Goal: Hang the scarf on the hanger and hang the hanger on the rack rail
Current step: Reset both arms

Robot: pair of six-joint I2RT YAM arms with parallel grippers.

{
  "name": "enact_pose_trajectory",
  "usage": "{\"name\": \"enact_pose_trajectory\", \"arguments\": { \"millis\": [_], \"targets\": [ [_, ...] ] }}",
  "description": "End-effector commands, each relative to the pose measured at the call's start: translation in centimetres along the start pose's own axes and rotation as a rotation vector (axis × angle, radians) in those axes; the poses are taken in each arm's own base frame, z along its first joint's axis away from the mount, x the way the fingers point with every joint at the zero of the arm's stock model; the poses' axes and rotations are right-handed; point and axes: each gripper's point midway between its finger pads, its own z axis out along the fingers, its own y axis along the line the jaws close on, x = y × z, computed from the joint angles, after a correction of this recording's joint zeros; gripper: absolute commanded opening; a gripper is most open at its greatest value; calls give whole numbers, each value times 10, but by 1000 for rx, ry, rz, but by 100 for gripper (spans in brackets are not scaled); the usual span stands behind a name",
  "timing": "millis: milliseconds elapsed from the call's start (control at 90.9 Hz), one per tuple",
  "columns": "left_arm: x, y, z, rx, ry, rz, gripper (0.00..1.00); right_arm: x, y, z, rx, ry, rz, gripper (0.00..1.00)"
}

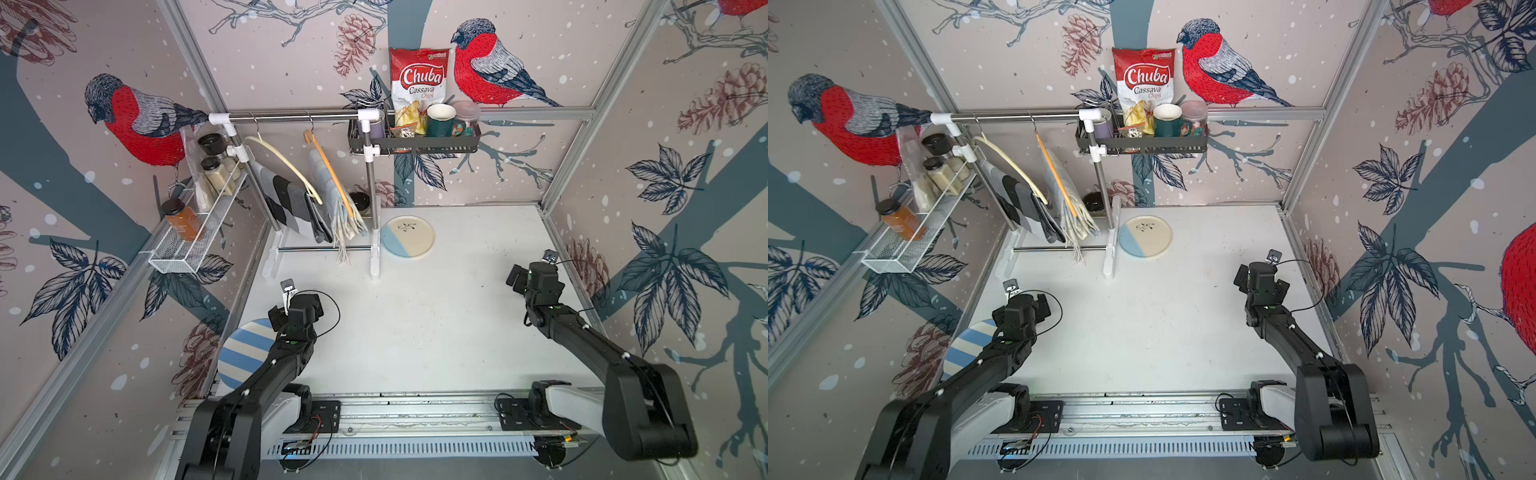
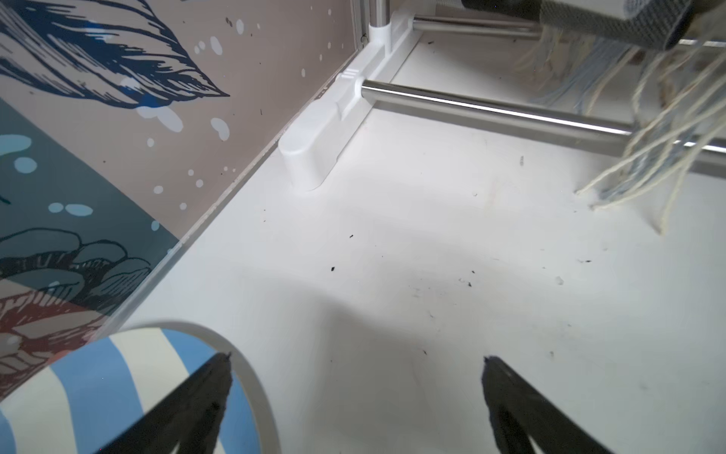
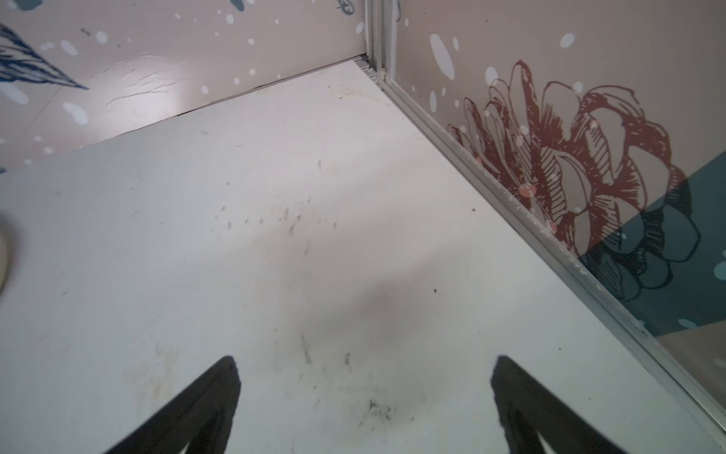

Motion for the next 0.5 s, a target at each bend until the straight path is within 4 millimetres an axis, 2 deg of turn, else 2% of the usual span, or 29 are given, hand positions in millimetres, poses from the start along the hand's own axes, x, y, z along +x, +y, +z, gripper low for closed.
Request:
{"name": "enact_pose_trajectory", "arguments": {
  "millis": [0,33,44,99,121,154,187,231,264,308,385,484],
  "targets": [
    [-67,-13,8,8,-283,-31,98,-21,-5,18,63,-189,8,100],
    [-63,-18,19,24,-283,-48,98,-14,5,27,16,-171,-18,99],
    [-59,-17,25,15,-272,-48,98,-13,9,27,10,-174,-37,99],
    [-52,-38,43,101,-260,3,98,-12,19,22,22,-185,-89,99],
    [-55,-45,44,109,-267,19,98,-12,20,21,4,-196,-85,99],
    [-45,-53,48,138,-191,65,98,-11,23,18,-69,-223,-58,99],
    [-48,-61,48,175,-157,92,97,-9,22,17,-106,-266,-41,100],
    [-51,-68,51,201,-185,107,97,1,28,22,-113,-221,-91,100],
    [-50,-69,52,203,-179,99,97,3,30,27,-133,-162,-89,100],
    [-46,-64,54,180,-124,100,98,0,31,27,-179,-175,-70,100],
    [-54,-62,56,187,-172,71,99,4,38,27,-223,-167,-96,100],
    [-50,-62,55,188,-136,83,99,3,39,24,-225,-169,-103,100]
  ]
}}
